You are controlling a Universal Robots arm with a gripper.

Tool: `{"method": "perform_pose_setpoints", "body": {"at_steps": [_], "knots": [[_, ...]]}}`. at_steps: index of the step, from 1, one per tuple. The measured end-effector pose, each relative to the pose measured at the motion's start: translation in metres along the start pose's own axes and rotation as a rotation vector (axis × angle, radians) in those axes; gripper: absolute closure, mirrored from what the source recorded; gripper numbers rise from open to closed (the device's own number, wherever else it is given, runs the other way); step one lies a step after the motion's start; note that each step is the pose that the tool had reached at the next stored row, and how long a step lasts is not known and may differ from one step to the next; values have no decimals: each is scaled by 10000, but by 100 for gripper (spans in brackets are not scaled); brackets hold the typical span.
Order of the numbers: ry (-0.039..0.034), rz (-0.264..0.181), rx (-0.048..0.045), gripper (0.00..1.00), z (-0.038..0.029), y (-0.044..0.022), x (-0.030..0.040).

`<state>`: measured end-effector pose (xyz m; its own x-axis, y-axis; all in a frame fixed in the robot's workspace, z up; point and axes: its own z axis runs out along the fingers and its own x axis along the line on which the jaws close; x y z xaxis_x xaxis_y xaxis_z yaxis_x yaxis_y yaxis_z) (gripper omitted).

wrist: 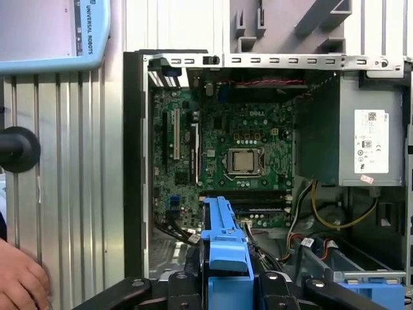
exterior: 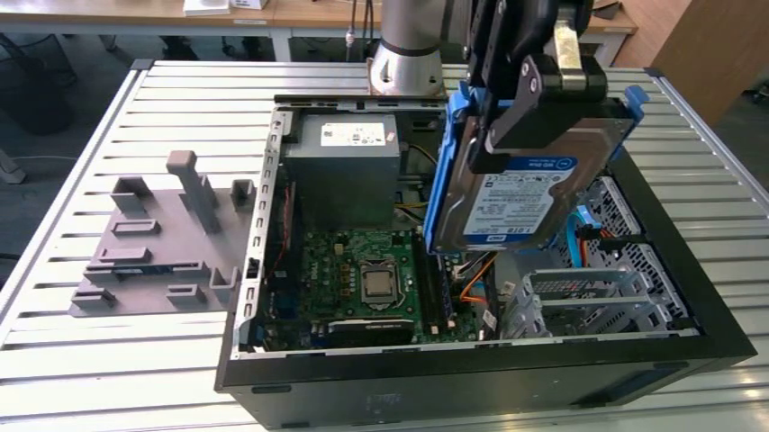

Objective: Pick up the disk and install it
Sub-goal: 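Insert the disk into the insertion slot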

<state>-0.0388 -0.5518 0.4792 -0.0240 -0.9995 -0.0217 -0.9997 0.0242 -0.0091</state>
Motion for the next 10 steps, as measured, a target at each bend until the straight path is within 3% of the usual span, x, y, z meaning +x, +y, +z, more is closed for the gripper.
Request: {"method": "perform_pose_setpoints", "body": {"at_steps": [10], "knots": [[-1,0,0,63,98,-164,88]]}}
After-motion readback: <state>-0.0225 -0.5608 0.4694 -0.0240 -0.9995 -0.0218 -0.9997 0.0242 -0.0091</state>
